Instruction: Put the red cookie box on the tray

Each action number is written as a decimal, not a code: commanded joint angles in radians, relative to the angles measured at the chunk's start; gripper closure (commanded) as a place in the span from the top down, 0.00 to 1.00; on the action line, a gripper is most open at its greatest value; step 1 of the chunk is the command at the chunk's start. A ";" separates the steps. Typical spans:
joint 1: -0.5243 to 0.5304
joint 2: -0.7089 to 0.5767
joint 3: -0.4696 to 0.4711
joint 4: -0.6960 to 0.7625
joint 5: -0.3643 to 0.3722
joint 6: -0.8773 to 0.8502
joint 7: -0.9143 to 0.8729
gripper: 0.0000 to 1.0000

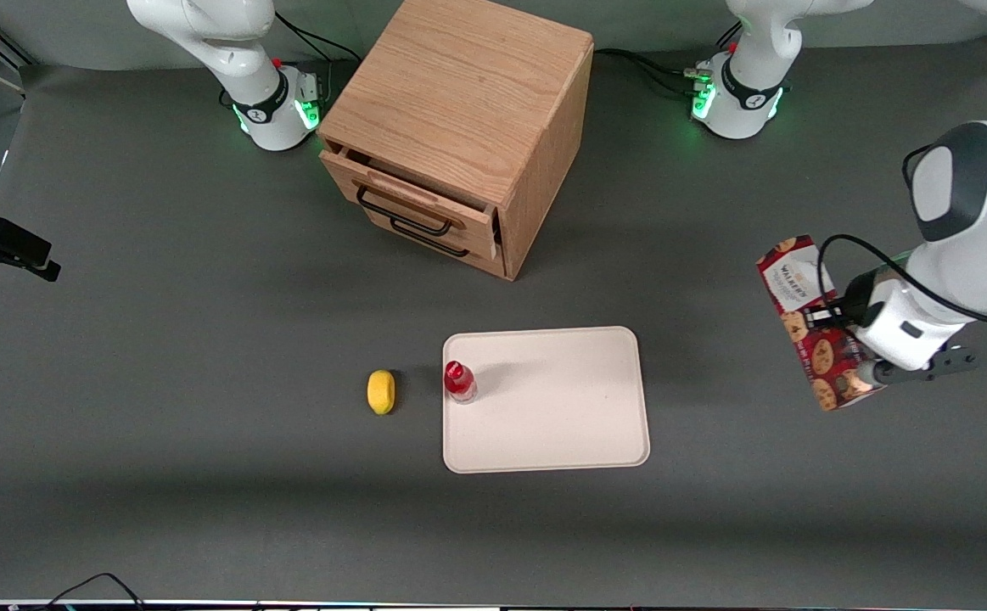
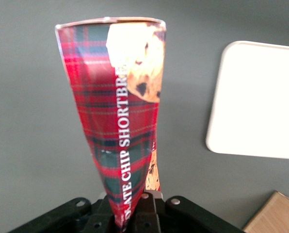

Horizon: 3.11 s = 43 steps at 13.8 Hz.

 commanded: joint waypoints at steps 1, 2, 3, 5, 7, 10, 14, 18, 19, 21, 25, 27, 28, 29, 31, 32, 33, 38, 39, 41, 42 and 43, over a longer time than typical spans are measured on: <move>-0.081 0.179 -0.017 0.238 0.040 -0.063 0.002 0.00; -0.107 0.225 -0.018 0.278 0.040 -0.052 0.002 0.00; -0.141 0.286 -0.018 0.338 0.052 -0.049 0.002 0.00; -0.207 0.407 -0.017 0.451 0.119 -0.047 0.001 0.00; -0.241 0.466 -0.017 0.458 0.123 0.014 -0.040 0.00; -0.279 0.547 -0.015 0.452 0.124 0.094 -0.106 0.00; -0.295 0.570 -0.008 0.352 0.132 0.203 -0.179 0.00; -0.295 0.576 -0.008 0.296 0.132 0.237 -0.185 0.00; -0.293 0.575 -0.008 0.283 0.132 0.247 -0.200 0.00; -0.295 0.576 -0.008 0.266 0.132 0.279 -0.240 0.00; -0.289 0.575 -0.008 0.248 0.132 0.309 -0.238 0.99; -0.272 0.535 -0.008 0.216 0.124 0.338 -0.229 1.00; -0.264 0.500 -0.009 0.184 0.121 0.368 -0.226 1.00; -0.244 0.450 -0.015 0.149 0.114 0.387 -0.226 1.00; -0.202 0.324 -0.017 0.073 0.040 0.379 -0.222 1.00; -0.162 0.246 -0.017 0.034 -0.003 0.363 -0.215 1.00; -0.130 0.174 -0.017 0.000 -0.027 0.314 -0.215 1.00; 0.000 -0.049 0.058 -0.001 -0.002 -0.030 0.014 1.00; 0.001 -0.090 0.086 -0.007 0.008 -0.073 0.074 1.00; 0.032 -0.173 0.104 -0.030 0.057 -0.154 0.128 1.00; 0.050 -0.230 0.104 -0.071 0.075 -0.150 0.192 1.00; 0.076 -0.282 0.104 -0.112 0.075 -0.141 0.241 1.00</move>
